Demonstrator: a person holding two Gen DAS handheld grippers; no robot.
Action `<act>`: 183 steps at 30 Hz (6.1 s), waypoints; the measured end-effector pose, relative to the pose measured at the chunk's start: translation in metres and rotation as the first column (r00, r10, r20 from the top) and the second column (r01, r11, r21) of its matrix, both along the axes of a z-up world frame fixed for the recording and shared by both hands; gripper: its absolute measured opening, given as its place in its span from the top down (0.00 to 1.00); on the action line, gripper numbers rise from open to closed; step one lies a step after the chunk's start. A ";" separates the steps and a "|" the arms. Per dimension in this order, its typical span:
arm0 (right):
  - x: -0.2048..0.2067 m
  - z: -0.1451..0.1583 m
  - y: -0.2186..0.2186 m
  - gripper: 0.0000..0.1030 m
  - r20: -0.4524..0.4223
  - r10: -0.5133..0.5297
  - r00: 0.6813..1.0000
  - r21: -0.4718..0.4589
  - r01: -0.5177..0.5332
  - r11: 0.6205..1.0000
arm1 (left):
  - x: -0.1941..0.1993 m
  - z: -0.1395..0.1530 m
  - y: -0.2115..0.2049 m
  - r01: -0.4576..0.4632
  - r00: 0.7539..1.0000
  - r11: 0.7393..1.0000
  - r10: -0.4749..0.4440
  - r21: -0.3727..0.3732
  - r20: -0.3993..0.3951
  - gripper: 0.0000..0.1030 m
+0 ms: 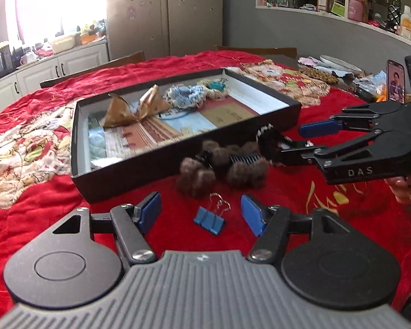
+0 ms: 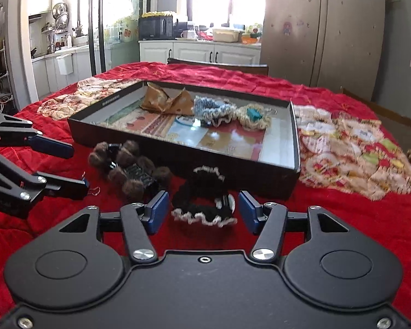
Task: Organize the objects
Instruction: 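Move left tool to blue binder clip while right tool reaches black-white scrunchie, then close left tool on blue binder clip while right tool grasps black-white scrunchie, then carry the clip with left tool while right tool carries the scrunchie over the box, then lower clip into box and open left tool while right tool releases scrunchie inside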
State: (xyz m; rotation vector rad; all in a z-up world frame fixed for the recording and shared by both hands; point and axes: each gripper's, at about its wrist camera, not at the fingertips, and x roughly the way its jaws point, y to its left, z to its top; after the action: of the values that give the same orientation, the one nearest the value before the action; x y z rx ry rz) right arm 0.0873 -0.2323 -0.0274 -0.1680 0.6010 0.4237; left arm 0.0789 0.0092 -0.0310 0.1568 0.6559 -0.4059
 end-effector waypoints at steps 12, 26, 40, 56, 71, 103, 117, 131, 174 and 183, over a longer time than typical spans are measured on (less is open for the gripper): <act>0.013 -0.010 0.003 0.46 -0.021 -0.026 0.999 0.024 0.027 0.999 | 0.004 -0.017 0.002 0.016 1.000 1.000 -0.016 -0.010 -0.020 0.26; 0.017 -0.015 0.004 0.72 -0.042 -0.027 0.999 0.016 0.028 0.999 | 0.001 -0.019 -0.001 0.032 0.999 0.999 -0.032 -0.014 -0.005 0.44; 0.010 -0.015 0.006 0.77 -0.035 -0.021 0.999 0.008 0.021 1.000 | -0.002 -0.018 -0.007 0.056 0.998 0.998 -0.056 -0.005 0.000 0.62; 0.000 -0.010 0.004 0.78 -0.021 -0.005 1.000 -0.003 0.005 1.000 | -0.003 -0.017 -0.009 0.062 0.998 0.998 -0.062 -0.001 -0.001 0.70; -0.009 -0.002 0.001 0.78 -0.005 0.009 1.000 -0.004 -0.009 1.000 | -0.013 -0.012 -0.010 0.078 0.997 0.997 -0.078 -0.009 -0.005 0.70; -0.032 0.032 0.002 0.78 0.069 0.060 0.996 0.024 -0.061 0.998 | -0.027 0.027 -0.002 0.085 0.993 0.995 -0.081 -0.052 0.081 0.69; -0.037 0.051 0.001 0.78 0.108 0.068 0.992 0.039 -0.073 0.997 | -0.023 0.041 0.001 0.071 0.991 0.996 -0.063 -0.061 0.116 0.69; -0.026 0.062 0.000 0.78 0.131 0.051 0.990 0.042 -0.057 0.997 | -0.007 0.057 0.004 0.037 0.986 0.997 -0.026 -0.065 0.162 0.69; 0.104 0.034 0.021 0.78 0.048 -0.050 0.998 0.037 0.049 0.998 | 0.117 0.030 0.001 -0.162 0.981 0.982 0.171 -0.100 0.090 0.69; 0.116 0.024 0.025 0.78 0.028 -0.060 0.998 0.037 0.059 0.998 | 0.130 0.018 -0.001 -0.189 0.978 0.979 0.195 -0.082 0.078 0.69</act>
State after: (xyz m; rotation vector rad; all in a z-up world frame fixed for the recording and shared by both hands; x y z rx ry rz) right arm 0.2035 -0.2073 -0.0036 -0.1215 0.5680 0.3739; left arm 0.2087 0.0083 -0.0133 0.0391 0.5650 -0.2351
